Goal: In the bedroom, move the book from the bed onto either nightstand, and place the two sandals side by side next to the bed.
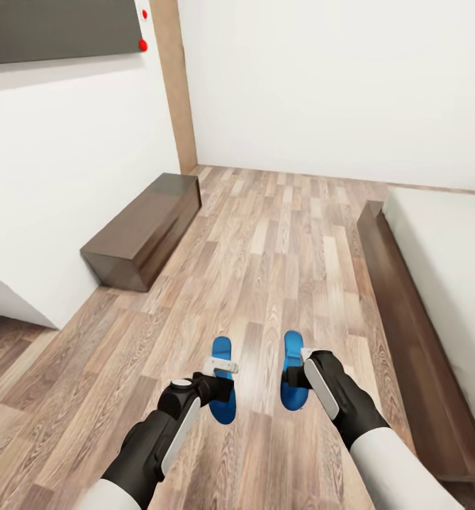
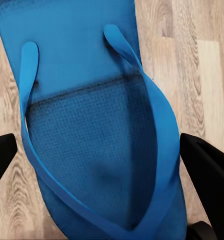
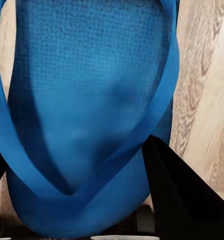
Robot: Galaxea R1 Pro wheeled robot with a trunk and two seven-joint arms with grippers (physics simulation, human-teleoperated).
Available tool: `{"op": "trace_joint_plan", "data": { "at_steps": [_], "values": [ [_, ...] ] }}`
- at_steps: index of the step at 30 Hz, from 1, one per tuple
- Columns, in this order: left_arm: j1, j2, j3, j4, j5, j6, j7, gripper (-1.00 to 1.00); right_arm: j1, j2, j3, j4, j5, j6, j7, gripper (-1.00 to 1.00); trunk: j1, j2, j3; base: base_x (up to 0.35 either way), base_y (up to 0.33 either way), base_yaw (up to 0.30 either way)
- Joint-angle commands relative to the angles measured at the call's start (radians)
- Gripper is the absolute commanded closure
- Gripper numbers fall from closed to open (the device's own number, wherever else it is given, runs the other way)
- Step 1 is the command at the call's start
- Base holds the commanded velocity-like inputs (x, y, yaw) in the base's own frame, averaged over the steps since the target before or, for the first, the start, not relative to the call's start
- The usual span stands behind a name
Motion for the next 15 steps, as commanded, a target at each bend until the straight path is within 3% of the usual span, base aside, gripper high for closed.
{"op": "trace_joint_plan", "data": {
  "at_steps": [1, 10, 13, 15],
  "values": [
    [0.000, 0.000, 0.000, -0.002, 0.006, 0.006, 0.002, 1.00, -0.001, -0.001, 0.002, -0.005, -0.013, 0.001, -0.013, 1.00, 0.000, 0.000, 0.000, -0.208, -0.236, -0.236],
    [0.000, 0.001, 0.005, 0.003, -0.001, 0.004, 0.005, 1.00, -0.001, -0.003, 0.001, 0.002, -0.009, -0.020, -0.013, 1.00, 0.000, 0.000, 0.010, -0.216, -0.220, -0.200],
    [0.001, 0.001, 0.007, 0.013, 0.002, 0.002, 0.015, 1.00, 0.008, -0.002, 0.001, 0.020, -0.011, -0.081, -0.001, 1.00, 0.000, 0.000, 0.010, -0.094, -0.084, -0.034],
    [0.001, 0.001, 0.009, 0.072, 0.004, -0.021, 0.028, 1.00, 0.021, -0.001, 0.002, 0.075, -0.008, -0.135, 0.019, 1.00, 0.000, 0.000, 0.010, -0.029, -0.026, -0.011]
  ]
}}
